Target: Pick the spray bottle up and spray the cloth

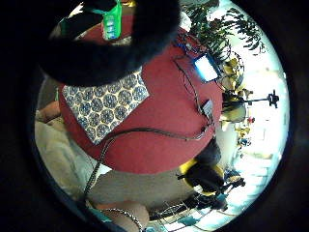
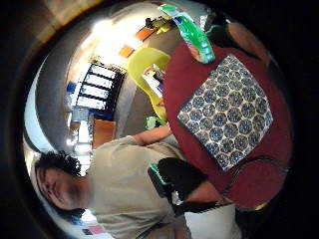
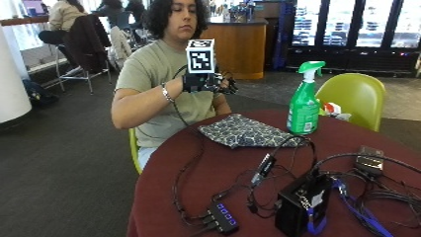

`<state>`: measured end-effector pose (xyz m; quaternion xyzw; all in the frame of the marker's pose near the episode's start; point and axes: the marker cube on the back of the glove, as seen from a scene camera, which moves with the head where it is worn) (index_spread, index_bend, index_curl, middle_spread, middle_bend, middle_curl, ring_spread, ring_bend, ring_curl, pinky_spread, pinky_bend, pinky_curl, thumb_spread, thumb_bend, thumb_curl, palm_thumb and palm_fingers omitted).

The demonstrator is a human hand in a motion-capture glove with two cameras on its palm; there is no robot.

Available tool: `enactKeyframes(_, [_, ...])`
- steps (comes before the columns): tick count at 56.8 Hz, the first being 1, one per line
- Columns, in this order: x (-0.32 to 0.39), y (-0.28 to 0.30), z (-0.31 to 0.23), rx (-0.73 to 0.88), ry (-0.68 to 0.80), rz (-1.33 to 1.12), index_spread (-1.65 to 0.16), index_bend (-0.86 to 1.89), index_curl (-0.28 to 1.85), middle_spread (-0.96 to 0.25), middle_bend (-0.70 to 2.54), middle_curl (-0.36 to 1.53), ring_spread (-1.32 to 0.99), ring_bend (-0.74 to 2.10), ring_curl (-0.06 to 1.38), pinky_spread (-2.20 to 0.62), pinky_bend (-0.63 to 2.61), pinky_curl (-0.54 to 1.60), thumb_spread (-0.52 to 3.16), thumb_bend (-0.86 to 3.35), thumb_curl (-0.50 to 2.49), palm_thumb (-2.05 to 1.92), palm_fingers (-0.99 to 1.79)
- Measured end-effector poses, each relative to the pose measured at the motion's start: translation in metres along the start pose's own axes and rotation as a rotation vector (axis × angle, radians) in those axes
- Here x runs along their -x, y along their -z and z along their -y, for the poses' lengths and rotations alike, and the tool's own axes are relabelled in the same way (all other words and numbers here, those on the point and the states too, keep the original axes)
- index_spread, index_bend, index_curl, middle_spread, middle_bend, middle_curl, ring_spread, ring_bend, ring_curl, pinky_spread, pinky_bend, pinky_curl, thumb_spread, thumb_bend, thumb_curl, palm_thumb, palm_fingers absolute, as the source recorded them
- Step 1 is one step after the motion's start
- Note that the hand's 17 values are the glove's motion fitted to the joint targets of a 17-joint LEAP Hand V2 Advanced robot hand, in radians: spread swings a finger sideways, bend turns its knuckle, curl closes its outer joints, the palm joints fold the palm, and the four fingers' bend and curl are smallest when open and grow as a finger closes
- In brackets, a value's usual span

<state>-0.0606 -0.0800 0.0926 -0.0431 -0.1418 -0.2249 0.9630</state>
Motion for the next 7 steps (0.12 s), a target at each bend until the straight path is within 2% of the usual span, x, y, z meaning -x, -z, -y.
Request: enactKeyframes(7, [-0.0018,-0.0047,-0.0110,0.020,0.011,-0.005,-0.42,0.16,0.30,-0.10,0.22,0.37,-0.15,0.31,0.34,0.21,0.17,0.28,0.92,-0.03,0.36,0.36,0.54])
